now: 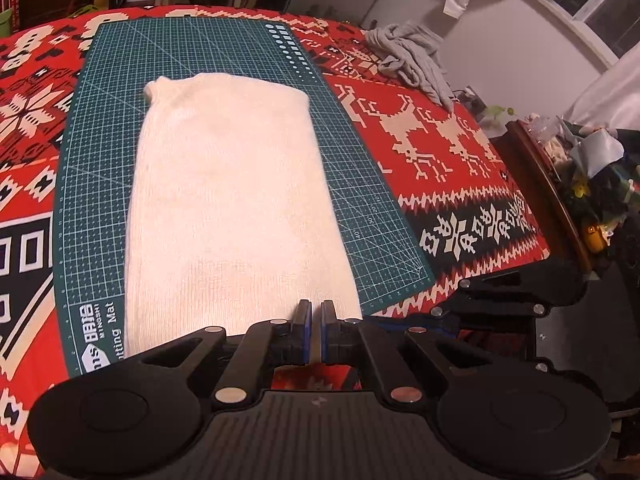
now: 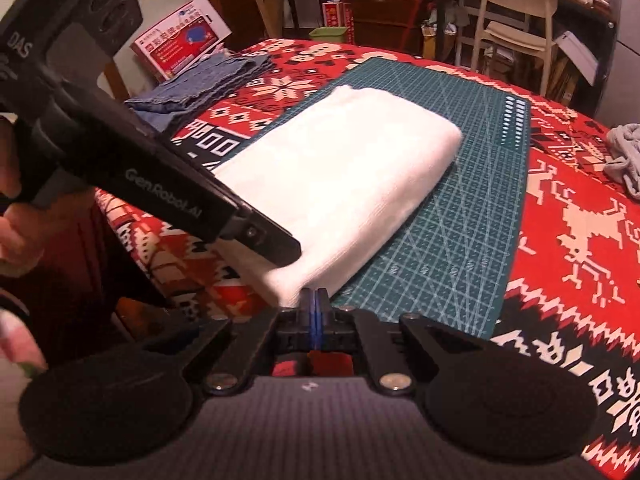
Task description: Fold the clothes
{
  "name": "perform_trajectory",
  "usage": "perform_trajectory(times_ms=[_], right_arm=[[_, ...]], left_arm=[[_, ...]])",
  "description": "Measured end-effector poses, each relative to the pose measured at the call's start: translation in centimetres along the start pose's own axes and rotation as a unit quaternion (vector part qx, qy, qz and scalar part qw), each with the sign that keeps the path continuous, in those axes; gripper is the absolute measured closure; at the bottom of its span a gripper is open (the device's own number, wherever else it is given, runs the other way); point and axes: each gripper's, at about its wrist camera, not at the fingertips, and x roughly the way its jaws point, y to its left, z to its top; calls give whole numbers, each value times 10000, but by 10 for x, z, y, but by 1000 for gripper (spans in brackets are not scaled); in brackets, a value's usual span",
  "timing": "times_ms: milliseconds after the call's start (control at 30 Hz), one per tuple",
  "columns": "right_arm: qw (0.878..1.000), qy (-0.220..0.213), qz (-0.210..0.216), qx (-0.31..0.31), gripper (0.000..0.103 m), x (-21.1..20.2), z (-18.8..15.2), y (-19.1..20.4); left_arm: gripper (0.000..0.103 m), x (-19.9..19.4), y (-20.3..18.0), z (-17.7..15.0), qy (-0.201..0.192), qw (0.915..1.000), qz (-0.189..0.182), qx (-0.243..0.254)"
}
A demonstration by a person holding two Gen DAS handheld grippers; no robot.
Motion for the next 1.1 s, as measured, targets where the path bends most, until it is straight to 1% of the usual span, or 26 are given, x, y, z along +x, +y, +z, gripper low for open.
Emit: perform_trajectory(times_ms=[167,367,500,600,733,800,900,967,1100], right_arm=[[9999,84,100,-102,100,1,-1,5],[9997,155,188,-10,99,1,-4,2],[9997,76,-103,203,98,-1,-1,-12],[9987,5,-355,371,98,0,3,-23],[9961,-208,-584,627,97,10,17,-45],[9949,-286,-666,698,97,16,26,-57],[9945,-350,-673,727,97,28,38,-69],[9943,-352,-726,691,97,35,44,-75],[9941,-374,-702,733,97,47,54,-87]], left_arm=[[100,-2,1,-2,-15,10000,20,-5],[100,-8,3,-2,-59,10000,-9,20],[100,-13,7,11,-271,9996,94,77],[100,-13,10,28,-440,9988,184,138],[100,-9,11,53,-605,9977,231,206],[100,-3,10,64,-622,9974,248,251],[100,8,10,75,-569,9975,271,303],[100,14,9,80,-524,9977,265,352],[100,24,9,87,-433,9979,248,423]])
